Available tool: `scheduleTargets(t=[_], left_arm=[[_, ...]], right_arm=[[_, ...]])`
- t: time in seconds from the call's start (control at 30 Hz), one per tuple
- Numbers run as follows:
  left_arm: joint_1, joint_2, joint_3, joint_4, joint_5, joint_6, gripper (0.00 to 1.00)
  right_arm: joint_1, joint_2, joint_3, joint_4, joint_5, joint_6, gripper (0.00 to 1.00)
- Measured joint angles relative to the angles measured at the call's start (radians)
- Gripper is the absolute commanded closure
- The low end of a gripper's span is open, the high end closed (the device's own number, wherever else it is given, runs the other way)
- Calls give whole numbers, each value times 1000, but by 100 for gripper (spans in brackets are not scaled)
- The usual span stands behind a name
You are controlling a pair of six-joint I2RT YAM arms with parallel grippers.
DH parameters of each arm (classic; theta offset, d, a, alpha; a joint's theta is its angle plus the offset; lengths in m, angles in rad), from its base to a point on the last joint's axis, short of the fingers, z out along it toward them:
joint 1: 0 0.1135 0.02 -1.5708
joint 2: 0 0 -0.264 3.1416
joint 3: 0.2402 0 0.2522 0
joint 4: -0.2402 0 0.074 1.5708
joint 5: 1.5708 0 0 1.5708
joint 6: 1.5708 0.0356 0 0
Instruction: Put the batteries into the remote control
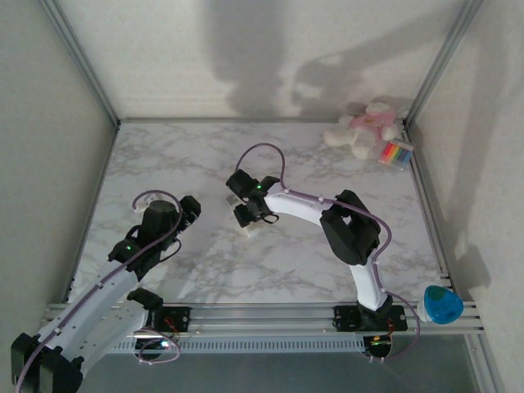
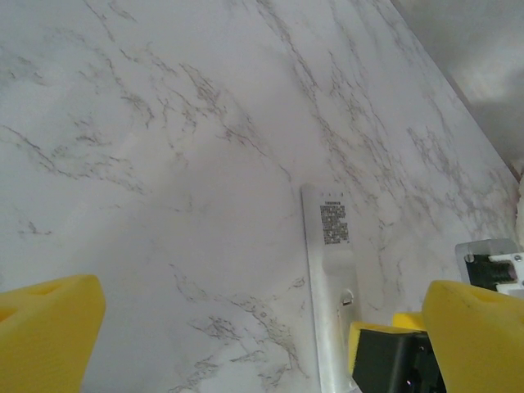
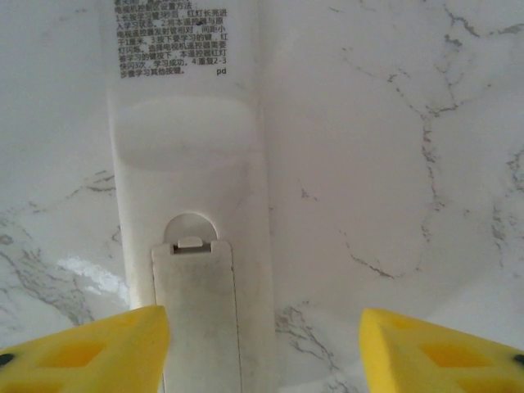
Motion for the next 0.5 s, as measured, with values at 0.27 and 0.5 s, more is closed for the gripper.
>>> scheduleTargets(t=[0.27, 0.5], left_arm=[[0, 51, 20, -1, 4, 43, 0], [0, 73, 32, -1, 8, 56, 0]], right_arm=[[18, -15, -19, 6, -10, -6, 31], [46, -15, -98, 24, -33, 8, 31]])
